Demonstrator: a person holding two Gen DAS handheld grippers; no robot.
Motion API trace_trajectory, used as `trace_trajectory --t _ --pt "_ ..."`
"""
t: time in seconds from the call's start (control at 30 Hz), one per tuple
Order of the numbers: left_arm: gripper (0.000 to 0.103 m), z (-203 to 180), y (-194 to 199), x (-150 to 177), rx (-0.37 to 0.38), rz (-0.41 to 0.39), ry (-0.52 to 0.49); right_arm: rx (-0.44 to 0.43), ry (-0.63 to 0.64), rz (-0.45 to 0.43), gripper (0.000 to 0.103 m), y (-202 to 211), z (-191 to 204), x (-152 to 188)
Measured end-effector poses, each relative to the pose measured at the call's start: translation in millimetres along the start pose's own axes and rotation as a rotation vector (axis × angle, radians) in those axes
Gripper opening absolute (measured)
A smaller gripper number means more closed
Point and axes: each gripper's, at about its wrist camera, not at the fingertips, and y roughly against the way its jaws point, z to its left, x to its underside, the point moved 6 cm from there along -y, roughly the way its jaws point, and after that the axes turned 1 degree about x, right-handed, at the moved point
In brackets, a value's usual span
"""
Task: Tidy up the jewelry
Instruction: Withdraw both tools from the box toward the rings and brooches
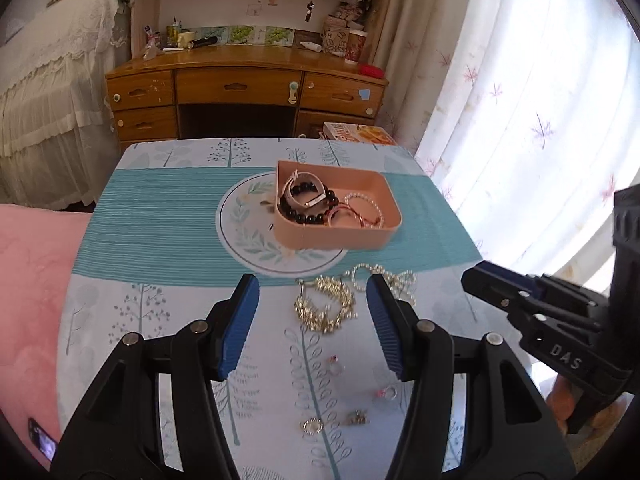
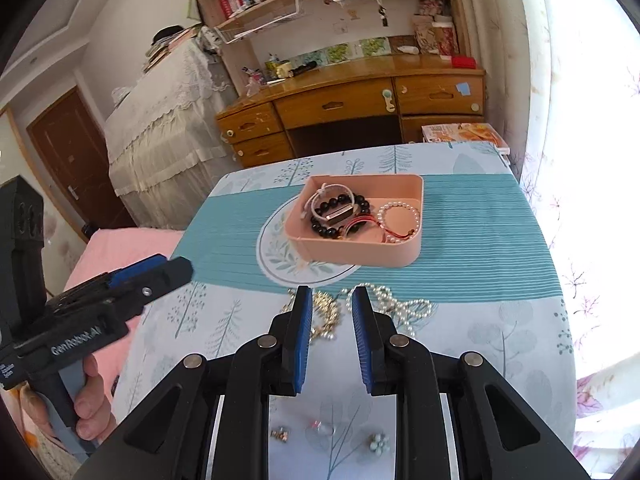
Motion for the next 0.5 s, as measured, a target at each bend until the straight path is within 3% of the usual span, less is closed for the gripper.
trace_trajectory --t 0.27,0.5 --pt "0.053 -7 22 33 -0.015 0.004 -0.024 -0.003 0.090 -0.028 0.025 46 37 42" --pt "0.053 -5 28 47 -0.053 0.002 -0.045 0.011 0.132 -0.008 0.025 53 54 80"
